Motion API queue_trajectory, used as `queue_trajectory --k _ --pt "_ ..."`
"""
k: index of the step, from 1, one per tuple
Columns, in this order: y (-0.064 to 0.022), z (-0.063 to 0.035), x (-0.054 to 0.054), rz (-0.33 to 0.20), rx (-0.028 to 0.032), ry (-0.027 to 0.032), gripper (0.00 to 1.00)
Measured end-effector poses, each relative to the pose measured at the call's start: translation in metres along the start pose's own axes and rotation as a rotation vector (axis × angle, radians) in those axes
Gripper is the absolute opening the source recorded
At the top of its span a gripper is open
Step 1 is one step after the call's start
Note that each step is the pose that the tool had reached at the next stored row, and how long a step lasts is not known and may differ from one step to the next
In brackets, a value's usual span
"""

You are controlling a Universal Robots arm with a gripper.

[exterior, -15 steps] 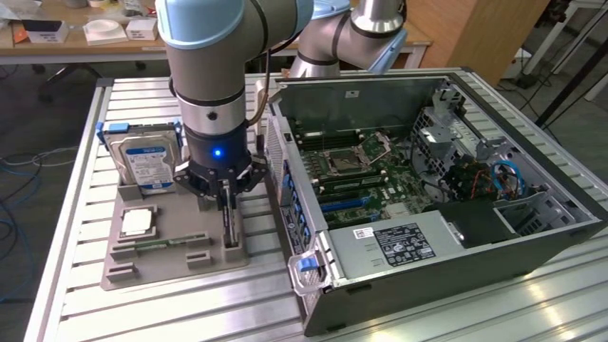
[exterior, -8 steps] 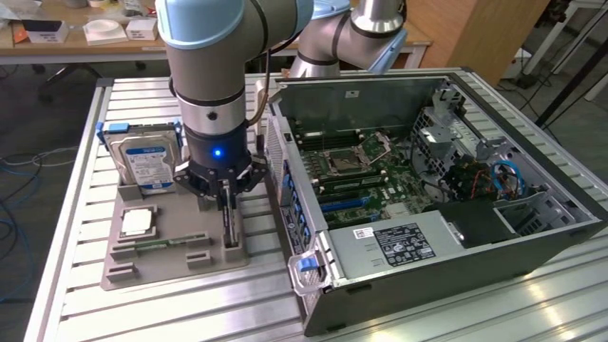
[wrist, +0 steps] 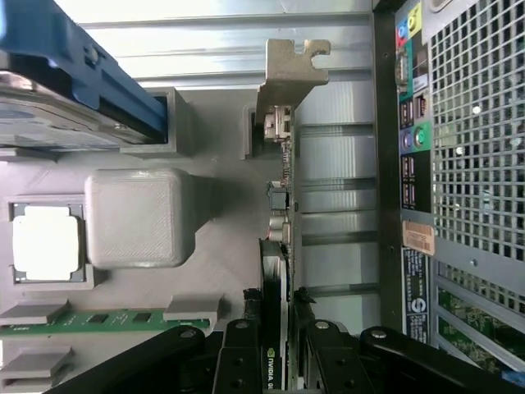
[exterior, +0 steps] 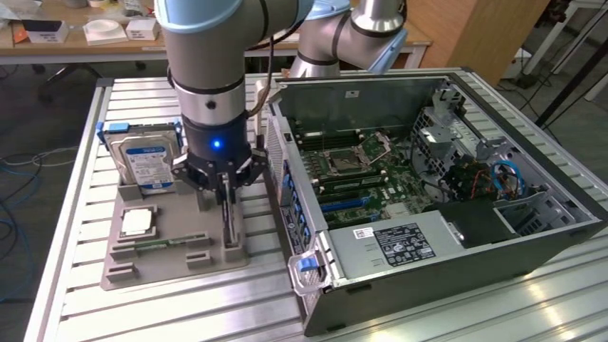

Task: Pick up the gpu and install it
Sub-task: 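Pick up the gpu and move the gpu toward the slot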

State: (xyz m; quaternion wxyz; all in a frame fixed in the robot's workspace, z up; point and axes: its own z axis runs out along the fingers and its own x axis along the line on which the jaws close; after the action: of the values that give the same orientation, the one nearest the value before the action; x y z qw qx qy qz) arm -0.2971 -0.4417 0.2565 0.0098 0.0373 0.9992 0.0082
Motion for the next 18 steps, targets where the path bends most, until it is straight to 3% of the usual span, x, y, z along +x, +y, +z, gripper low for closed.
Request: queue_trajectory --k 18 --pt "0.0014 -0.082 -0.002 0.0 0.0 0.0001 0.26"
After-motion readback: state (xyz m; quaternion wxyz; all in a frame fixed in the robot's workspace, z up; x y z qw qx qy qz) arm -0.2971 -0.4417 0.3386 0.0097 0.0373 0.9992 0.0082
